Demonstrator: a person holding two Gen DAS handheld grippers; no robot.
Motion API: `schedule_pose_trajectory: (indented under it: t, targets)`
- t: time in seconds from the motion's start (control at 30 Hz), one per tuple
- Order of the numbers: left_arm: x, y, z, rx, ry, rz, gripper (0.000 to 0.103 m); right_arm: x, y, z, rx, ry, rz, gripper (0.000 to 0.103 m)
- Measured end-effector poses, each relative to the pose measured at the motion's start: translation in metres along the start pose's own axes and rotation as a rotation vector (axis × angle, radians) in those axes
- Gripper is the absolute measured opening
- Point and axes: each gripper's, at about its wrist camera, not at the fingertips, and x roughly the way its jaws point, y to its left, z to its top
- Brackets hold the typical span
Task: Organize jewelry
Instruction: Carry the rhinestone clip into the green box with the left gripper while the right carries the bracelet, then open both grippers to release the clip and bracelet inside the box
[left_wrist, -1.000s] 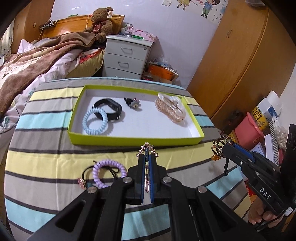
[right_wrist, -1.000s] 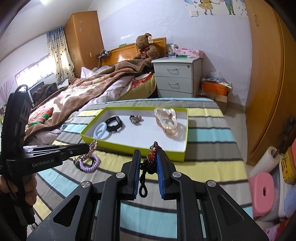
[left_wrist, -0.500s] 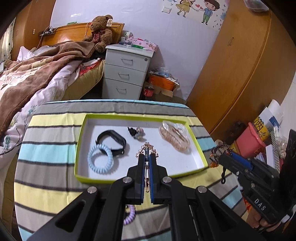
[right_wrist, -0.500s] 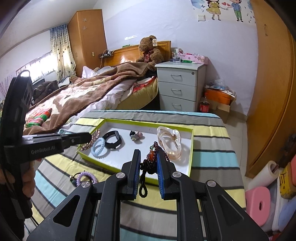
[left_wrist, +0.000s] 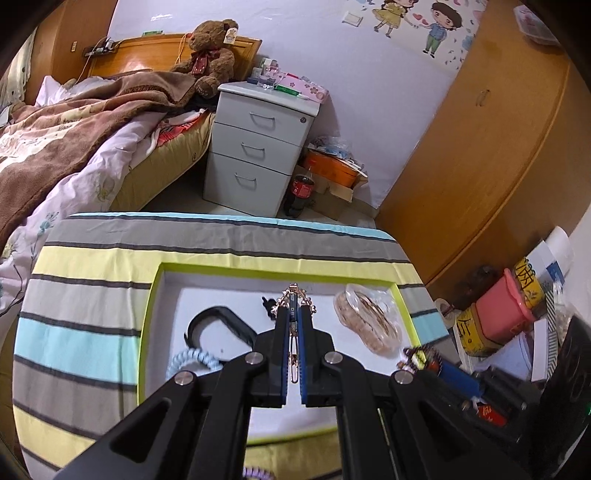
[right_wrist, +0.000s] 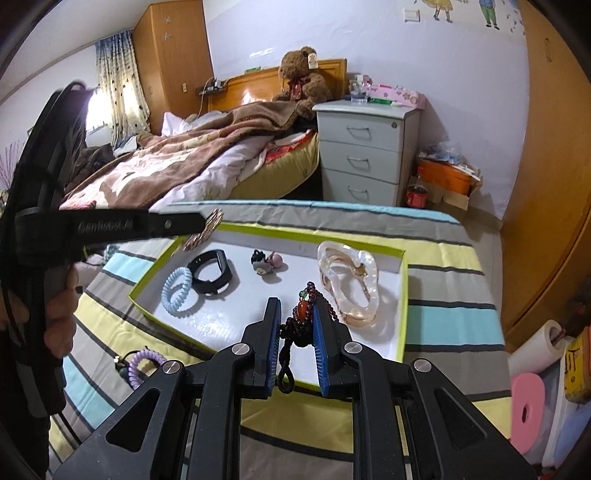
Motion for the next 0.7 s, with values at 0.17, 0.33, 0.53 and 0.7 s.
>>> schedule_pose_trajectory:
  t: [0.17,0.33,0.53,0.7]
  targets:
    - [0.021,0.003,0.007,-0.032,0.026,0.004,0.004,0.018,-0.002,-0.002,0.0,0.034,0.007,0.017]
    - [0.042,0.008,0.007,-0.054,0.05,0.025,0.004,0.028,-0.004,-0.003,-0.008,0.053,0.005,0.017]
    - [0.056,0.012,0.006,-0.065,0.069,0.043,0.004,0.038,-0.002,-0.004,-0.026,0.072,-0.001,0.017]
    - [0.062,0.011,0.005,-0.048,0.074,0.069,0.004,0.044,0.0,-0.006,-0.034,0.085,-0.002,0.017]
